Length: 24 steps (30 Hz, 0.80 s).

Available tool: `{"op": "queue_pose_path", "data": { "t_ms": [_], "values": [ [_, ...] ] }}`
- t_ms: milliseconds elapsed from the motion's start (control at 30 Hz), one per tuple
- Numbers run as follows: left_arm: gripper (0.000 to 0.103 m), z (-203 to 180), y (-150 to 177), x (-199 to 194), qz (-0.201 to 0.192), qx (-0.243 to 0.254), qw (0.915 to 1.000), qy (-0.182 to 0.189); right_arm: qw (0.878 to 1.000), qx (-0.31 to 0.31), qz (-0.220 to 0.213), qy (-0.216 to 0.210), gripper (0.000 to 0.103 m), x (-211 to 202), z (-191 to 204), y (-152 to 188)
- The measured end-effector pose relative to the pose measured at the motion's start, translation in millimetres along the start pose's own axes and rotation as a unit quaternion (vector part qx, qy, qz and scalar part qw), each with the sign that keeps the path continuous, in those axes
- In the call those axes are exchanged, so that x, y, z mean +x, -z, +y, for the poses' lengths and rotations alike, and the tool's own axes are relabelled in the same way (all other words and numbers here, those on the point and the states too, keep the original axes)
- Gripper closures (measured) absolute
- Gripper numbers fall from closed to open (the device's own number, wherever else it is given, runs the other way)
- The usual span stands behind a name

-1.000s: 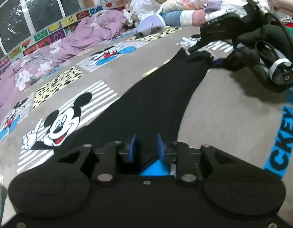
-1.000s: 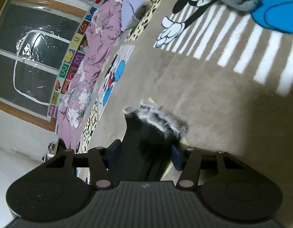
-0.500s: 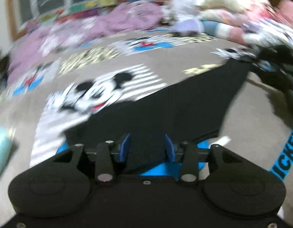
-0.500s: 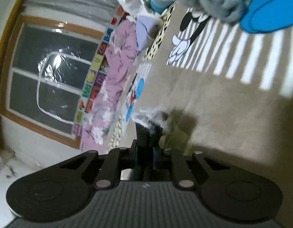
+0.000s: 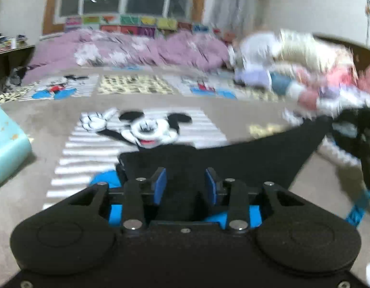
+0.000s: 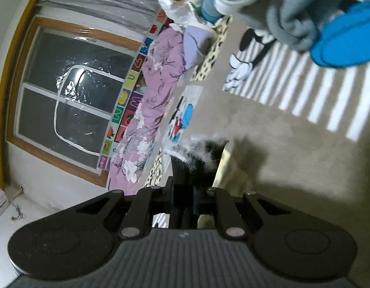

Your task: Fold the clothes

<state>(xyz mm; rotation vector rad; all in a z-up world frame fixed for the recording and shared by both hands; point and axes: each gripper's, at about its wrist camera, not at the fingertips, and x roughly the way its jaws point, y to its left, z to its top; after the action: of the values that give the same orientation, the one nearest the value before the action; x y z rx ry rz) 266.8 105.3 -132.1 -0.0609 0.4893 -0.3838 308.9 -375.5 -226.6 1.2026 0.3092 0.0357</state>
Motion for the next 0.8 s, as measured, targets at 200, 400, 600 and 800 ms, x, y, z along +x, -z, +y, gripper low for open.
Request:
{"op": "queue_pose_path", "data": {
  "t_ms": [200, 400, 600, 800],
  "values": [
    [0.070, 16.4, -5.3, 19.9, 0.040, -0.036, 0.9985, 0.007, 1.000, -0.004, 0.001, -0.001, 0.087, -2.7, -0.2, 0.3],
    [0.070, 28.1, -13.6, 39.8, 0.055, -0.049, 0.9971, -0.020, 1.000, -0.013, 0.002, -0.004, 0.087, -5.0, 2.3, 1.0],
    [0.065, 57.7, -16.3, 39.0, 0.027, -0.157, 0.9868, 0.032, 0.999, -0.043, -0.001, -0.018, 0.087, -6.3, 14.9, 3.3],
    [0.057, 74.0, -26.2, 13.5, -0.049, -0.208, 0.9755, 0.053, 0.994, -0.103, 0.003, -0.042, 0.087, -10.0, 52.3, 8.3]
  ]
}}
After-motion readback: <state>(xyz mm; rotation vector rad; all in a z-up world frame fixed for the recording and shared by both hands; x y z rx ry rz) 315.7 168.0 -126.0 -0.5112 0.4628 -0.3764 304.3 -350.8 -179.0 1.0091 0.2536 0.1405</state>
